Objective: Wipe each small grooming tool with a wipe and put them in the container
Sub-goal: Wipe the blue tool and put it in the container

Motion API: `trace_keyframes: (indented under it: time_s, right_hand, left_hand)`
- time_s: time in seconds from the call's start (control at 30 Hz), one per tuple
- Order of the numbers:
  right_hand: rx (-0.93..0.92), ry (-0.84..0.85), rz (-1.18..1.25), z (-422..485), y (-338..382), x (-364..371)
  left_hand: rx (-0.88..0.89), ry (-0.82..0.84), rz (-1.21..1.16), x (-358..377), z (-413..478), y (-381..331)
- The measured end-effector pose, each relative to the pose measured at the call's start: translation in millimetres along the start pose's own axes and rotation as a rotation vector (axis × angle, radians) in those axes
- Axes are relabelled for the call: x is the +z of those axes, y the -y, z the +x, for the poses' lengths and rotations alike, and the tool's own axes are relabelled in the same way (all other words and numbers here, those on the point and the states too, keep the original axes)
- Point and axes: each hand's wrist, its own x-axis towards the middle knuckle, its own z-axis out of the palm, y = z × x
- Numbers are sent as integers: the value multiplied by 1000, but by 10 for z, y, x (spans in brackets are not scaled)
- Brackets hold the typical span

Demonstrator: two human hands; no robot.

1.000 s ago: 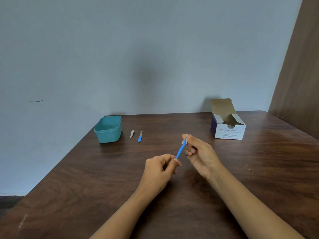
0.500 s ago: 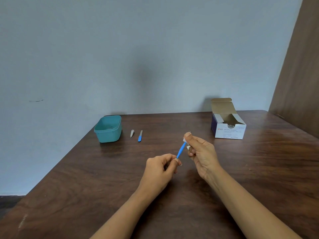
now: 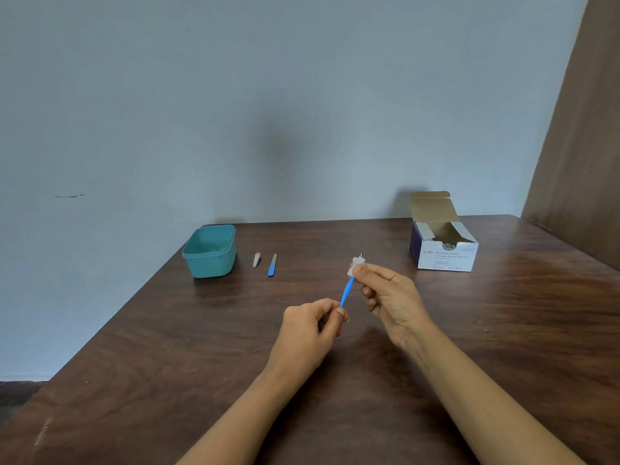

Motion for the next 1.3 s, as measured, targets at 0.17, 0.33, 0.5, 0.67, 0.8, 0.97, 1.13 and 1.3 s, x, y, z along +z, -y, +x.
trace_keyframes:
  time_s: [0.17,0.33,0.5,0.67,0.8,0.97,1.13,1.3]
  right_hand:
    - [-149,-64,-125,-4,-18,25]
    - [-195,-61,-94,28,-39,26]
    - [-41,28,112,41,-28,26]
    - [14,25,197,23,13,45]
    - [-73,-43,170,34,-20,44]
    - [-153,-99,97,31,-50,60]
    - [-58,16,123,3,4,27]
    - [68,135,106,6,37,-26]
  left_hand:
    - [37,43,42,2,7,-2]
    - [37,32,19,-5,8,-28]
    - [30,20,-3,-15,15,-33]
    - [28,20,-5,-4,19,-8]
    - [33,15,10,13,27,8]
    - [41,14,-9,22,21,-16]
    - [14,-13,-49,4,9,-22]
    - [15,0,-33,-3,-13,-20]
